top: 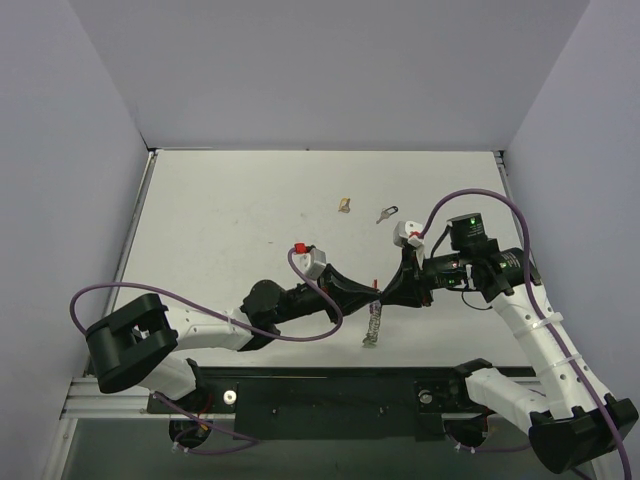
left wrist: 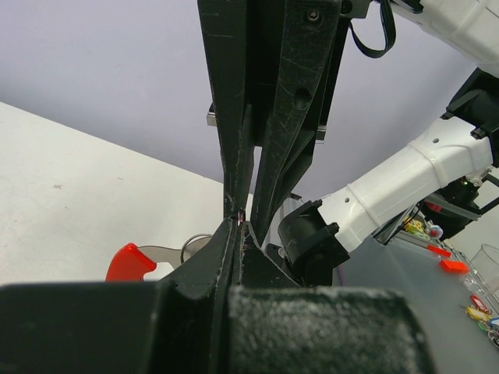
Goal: Put the keys on the keyring
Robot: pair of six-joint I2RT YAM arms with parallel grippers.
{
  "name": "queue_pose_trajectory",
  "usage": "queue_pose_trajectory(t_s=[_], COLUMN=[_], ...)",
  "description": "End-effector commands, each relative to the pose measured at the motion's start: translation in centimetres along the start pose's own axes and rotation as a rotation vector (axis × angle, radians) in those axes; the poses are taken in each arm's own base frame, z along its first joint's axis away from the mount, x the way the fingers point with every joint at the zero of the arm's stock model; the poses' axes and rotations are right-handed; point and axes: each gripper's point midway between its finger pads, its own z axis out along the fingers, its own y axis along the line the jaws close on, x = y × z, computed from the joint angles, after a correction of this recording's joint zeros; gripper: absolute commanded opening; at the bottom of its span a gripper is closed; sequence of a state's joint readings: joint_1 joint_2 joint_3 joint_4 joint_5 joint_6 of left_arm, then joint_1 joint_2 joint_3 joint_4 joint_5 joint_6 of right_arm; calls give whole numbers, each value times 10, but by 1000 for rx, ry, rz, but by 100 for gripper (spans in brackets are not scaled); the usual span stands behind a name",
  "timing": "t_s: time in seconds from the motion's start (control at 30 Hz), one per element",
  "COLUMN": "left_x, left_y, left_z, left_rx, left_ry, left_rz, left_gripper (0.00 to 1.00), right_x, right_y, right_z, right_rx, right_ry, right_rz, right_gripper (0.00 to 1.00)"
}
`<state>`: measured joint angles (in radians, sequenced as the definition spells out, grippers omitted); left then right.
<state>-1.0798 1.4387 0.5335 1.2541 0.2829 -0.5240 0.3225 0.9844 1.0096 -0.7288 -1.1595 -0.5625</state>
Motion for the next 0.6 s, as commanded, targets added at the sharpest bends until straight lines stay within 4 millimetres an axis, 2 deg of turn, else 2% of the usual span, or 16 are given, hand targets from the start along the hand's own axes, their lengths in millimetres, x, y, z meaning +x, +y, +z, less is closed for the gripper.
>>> queue_pose_trajectory(t_s=[0.0,0.07,0.47,0.57], left_x=[-82,-82,-79,-75], left_y=[-47,-48,-44,-43], left_z=[1,1,2,2], left_rx=[182,185,177,179], left_ry=[-309,-309,-291,-257], left_rz=[85,84,54,35], left_gripper=[0,0,0,12], right_x=[-4,-3,-7,-7], right_y=[2,2,6,6], right_z=[2,2,-5,-5], right_rx=[-23,-24,-2,-1], right_ry=[-12,-10,0,0], right_rz=[-30,-29,-32,-19], right_gripper=[3,0,0,0])
